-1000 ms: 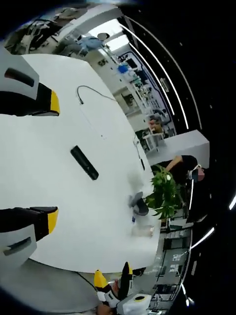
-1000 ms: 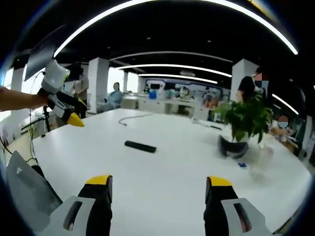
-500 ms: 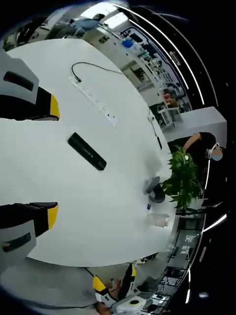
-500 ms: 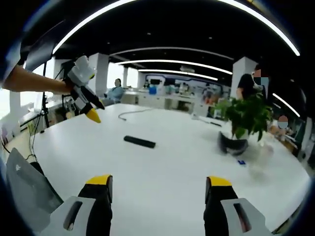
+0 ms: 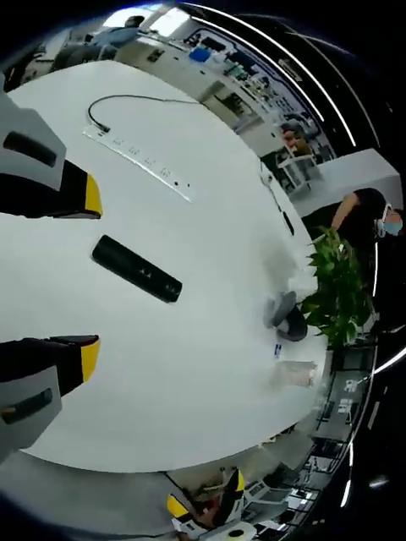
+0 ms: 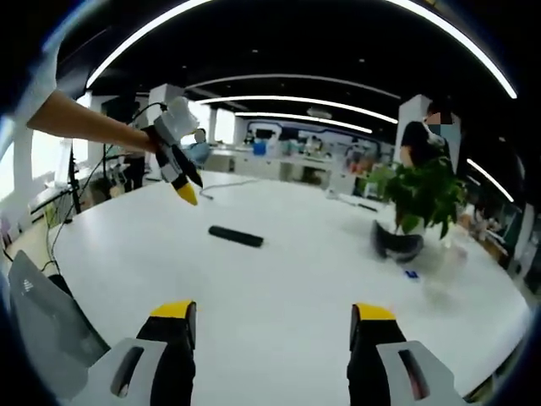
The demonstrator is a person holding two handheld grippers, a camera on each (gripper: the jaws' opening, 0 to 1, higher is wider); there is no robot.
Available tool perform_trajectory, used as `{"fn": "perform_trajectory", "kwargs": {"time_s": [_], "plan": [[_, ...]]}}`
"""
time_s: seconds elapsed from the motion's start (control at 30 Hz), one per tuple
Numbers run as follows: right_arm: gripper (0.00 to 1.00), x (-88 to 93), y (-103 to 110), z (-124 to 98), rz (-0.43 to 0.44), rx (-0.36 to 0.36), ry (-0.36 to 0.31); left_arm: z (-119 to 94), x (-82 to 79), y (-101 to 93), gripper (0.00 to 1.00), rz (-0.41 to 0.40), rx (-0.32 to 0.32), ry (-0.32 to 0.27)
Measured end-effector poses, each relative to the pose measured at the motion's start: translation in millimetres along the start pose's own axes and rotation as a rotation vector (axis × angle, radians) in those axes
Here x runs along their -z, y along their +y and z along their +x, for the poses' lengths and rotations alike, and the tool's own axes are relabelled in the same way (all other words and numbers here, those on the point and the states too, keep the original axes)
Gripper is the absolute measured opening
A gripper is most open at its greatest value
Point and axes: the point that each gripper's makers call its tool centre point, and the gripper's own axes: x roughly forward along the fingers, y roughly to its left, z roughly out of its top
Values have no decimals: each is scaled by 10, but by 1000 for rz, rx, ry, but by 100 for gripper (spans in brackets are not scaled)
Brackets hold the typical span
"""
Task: Press the specified remote control buttons in sequence, fully releasing each button before pressing the next.
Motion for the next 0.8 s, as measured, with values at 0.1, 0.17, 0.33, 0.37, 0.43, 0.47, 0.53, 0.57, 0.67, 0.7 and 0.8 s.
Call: {"fn": "perform_trajectory", "kwargs": {"time_s": [0.1,0.17,0.33,0.37,0.43,0.47,0.53,0.57,0.67,0.7,0.8], "plan": [[72,15,1,9,-2,0,8,152,-36,25,52,24,28,21],[72,30,5,18,-5,-1,17,256,-35,57,52,42,41,42],[72,59,4,33,-11,1,34,469,29,135,49,73,84,90],[71,67,0,34,-11,2,37,504,44,157,49,75,84,98],[71,70,-4,36,-9,2,41,579,83,196,49,89,92,116],[70,71,-6,34,-9,4,42,621,107,197,49,84,112,125],[70,63,-17,31,-10,8,37,691,144,202,49,78,131,143],[70,63,-20,29,-9,10,36,723,158,200,50,86,138,148],[69,84,-16,36,-8,7,48,836,219,193,50,97,152,177],[69,83,-13,35,-9,6,47,867,241,196,49,112,152,188],[68,85,9,37,-17,-2,47,947,294,200,46,129,151,216]]}}
